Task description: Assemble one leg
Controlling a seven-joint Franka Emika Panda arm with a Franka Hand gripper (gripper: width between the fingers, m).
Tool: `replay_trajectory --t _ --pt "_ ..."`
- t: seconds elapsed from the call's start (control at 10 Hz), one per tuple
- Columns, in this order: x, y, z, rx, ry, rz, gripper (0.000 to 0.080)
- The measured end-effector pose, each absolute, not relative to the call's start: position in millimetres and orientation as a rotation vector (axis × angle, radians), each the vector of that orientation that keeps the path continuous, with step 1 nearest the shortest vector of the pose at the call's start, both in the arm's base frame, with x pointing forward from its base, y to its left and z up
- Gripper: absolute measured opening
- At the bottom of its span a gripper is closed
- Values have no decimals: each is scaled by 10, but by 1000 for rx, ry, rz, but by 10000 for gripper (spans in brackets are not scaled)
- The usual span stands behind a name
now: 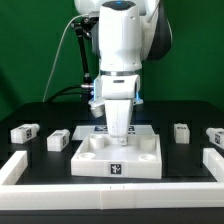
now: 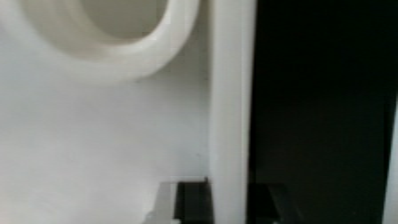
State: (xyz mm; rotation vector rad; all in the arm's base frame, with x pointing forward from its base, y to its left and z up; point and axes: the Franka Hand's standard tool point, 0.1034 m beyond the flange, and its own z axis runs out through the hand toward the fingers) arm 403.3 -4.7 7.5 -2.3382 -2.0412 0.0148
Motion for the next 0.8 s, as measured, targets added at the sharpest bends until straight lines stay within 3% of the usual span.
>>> replay_trajectory --t 0.5,0.8 --pt "4046 -44 80 -2323 -2061 14 57" --pt "4208 50 79 -2189 -2234 0 57"
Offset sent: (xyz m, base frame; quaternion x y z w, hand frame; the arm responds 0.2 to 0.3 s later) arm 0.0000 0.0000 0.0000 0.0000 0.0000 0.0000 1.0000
